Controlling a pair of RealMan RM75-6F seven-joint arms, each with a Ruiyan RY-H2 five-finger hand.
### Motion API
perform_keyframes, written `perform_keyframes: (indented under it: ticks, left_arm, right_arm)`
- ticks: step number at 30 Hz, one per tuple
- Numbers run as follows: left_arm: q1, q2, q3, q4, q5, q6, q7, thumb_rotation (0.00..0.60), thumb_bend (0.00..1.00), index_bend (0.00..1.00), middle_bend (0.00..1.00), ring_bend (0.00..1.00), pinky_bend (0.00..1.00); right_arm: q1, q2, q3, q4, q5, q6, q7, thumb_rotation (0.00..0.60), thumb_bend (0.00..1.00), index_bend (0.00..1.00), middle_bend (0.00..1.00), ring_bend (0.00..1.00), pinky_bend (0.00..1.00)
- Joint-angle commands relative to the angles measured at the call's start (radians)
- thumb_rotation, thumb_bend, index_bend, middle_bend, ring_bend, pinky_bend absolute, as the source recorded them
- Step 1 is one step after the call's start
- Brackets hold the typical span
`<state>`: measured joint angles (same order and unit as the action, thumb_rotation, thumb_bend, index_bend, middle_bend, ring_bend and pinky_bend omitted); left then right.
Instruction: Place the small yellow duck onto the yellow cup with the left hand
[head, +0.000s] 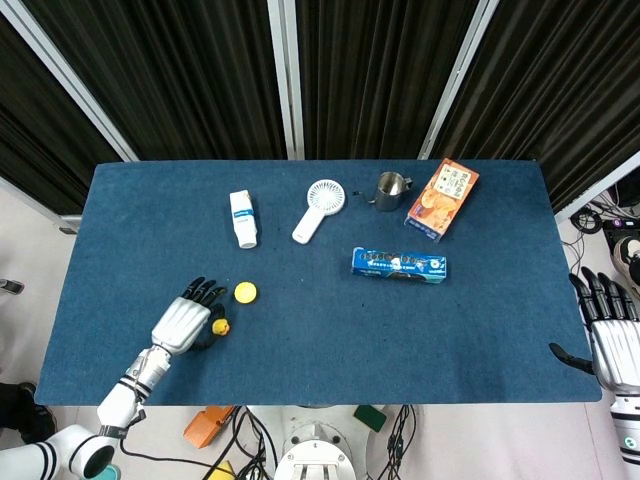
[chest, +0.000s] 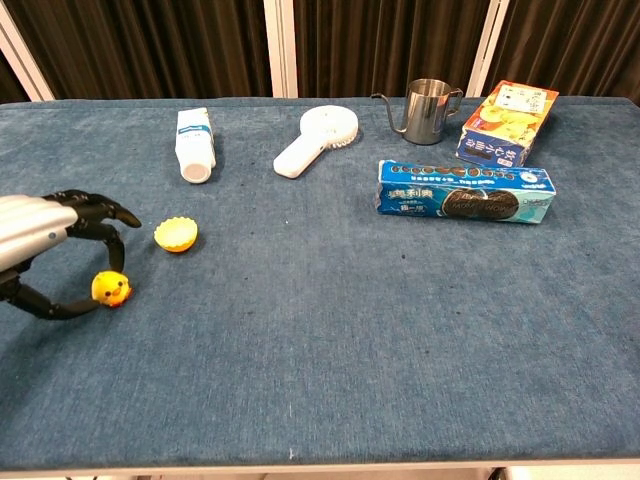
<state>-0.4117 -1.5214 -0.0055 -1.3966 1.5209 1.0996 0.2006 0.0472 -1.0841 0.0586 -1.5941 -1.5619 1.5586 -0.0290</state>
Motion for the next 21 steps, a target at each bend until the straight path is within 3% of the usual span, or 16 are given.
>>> perform_keyframes:
  ticks: [1,11,21]
  left_arm:
    - [-0.013,0.015,-0.018,-0.018,-0.005,0.004,-0.008,0.6,0.41,0.54,0.14,0.06,0.0]
    - [-0.125,0.013,-0.125,-0.052,-0.089,-0.086,0.009,0.6,0.4,0.54,0.14,0.06,0.0]
    - [-0.186,-0.043,-0.143,-0.014,-0.18,-0.147,0.098,0.6,0.4,0.54,0.14,0.05,0.0]
  right_arm:
    - [-0.001,0.0,0.0,0.0,-0.002,0.003,0.001,0.6,0.15,0.0,0.0,0.0,0.13]
    - [-0.008,-0.002,-0.001,0.005,-0.007,0.015,0.007,0.6,0.15,0.0,0.0,0.0,0.13]
    - [-0.015,-0.003,0.0,0.019,0.003,0.016,0.024,0.6,0.15,0.0,0.0,0.0,0.13]
